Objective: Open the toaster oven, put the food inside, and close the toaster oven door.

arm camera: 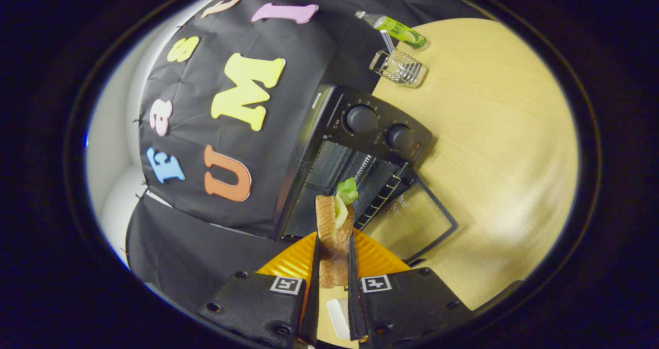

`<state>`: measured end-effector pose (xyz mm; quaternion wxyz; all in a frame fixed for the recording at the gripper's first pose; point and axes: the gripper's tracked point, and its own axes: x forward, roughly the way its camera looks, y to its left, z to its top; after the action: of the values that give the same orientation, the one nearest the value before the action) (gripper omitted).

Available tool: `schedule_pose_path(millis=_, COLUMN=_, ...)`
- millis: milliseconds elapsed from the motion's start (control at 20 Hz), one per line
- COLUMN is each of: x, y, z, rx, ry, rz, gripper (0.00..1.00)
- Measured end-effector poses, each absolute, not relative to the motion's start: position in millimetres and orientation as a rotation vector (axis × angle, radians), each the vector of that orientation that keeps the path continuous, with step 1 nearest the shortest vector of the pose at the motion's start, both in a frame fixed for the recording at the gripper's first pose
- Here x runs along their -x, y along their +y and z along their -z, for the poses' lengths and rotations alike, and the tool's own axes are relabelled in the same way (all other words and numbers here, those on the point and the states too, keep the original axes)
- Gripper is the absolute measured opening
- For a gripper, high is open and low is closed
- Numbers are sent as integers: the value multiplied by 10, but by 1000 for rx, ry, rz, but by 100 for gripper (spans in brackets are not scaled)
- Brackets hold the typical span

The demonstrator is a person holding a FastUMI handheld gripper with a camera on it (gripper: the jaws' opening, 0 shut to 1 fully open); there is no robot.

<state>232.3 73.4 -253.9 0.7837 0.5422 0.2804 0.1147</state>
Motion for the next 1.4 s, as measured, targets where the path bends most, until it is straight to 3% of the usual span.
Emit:
schedule_pose_path(millis=400, x=-3089, y=983, z=2679, rx=-1414, ry=488, rz=-116, gripper=28)
schedule_pose_path(millis=600, x=-3368, y=1177, z=2586, rx=-1286, ry=396, rz=-134, gripper=28)
schedule_pose_path(millis=700, x=-3545, y=1084, z=2681, rx=-1347, ry=381, rz=-76, gripper=28)
schedule_pose_path(millis=800, x=-3608, y=1049, z=2913, rx=-1367, ry=385, rz=-25, gripper=28)
schedule_pose_path(millis=1000, x=-3588, y=1224, z=2953, rx=-1374, ry=403, rz=-57, gripper=32)
schedule_pose_path(millis=1100, x=-3543, y=1309, z=2853, rx=-1332, ry=406, rz=-97, gripper=42)
schedule_pose_path(millis=1250, x=-3380, y=1404, z=2875, rx=-1135, ry=496, rz=-119, gripper=80)
schedule_pose_path(millis=1350, x=-3306, y=1409, z=2948, rx=-1034, ry=538, rz=-106, gripper=91)
schedule_pose_path(millis=1400, x=-3236, y=1390, z=2957, rx=-1001, ry=560, rz=-108, gripper=91)
